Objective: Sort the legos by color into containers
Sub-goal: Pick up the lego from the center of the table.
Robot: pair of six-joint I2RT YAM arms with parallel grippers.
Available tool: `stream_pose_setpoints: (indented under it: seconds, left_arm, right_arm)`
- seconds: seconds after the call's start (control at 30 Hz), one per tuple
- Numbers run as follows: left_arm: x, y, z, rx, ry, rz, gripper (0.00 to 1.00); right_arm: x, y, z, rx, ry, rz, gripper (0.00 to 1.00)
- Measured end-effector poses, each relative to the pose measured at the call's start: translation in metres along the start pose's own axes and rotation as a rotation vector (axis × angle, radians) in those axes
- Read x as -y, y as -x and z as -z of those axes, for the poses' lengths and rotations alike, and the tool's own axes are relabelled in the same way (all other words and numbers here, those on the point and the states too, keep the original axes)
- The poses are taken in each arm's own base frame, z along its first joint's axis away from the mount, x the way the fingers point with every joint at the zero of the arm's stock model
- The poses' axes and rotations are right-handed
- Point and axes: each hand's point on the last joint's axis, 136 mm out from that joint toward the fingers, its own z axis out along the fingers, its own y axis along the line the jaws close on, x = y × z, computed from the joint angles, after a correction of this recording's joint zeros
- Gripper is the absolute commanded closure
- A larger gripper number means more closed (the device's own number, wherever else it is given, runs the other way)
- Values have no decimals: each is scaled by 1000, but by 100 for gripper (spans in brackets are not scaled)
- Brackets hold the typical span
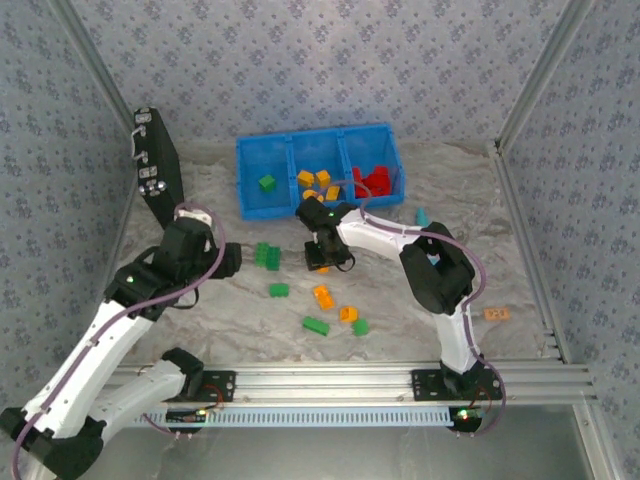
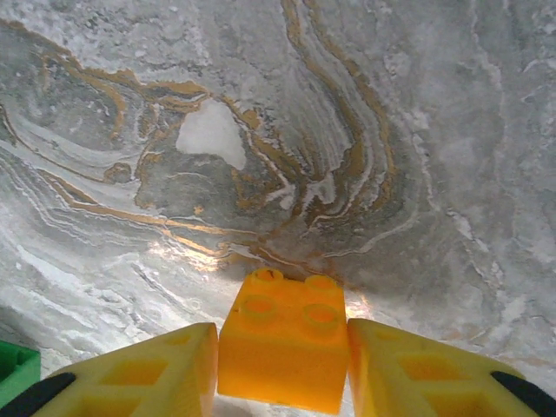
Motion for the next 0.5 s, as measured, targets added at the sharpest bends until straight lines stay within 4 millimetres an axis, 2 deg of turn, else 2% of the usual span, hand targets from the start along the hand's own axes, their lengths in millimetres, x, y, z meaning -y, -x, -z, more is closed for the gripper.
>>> stream_pose_setpoints:
  seconds: [0.1,0.33,0.43,0.5]
  left_arm:
    - [-1,-25,-15,-73,1,51,18]
    - [2,-68,-39,-194,-13,178,19]
    - [4,-85,-47,-240,-25,231,19]
    - [6,-96,-52,-269,-30,268,18]
  right_arm:
    - [3,-2,0,-10,-6,-5,61]
    - [10,-1,5,-26,-22,-7,63]
    - [14,10,17,-11,-23,-7,64]
    - [14,28,32,27,-16,-2,64]
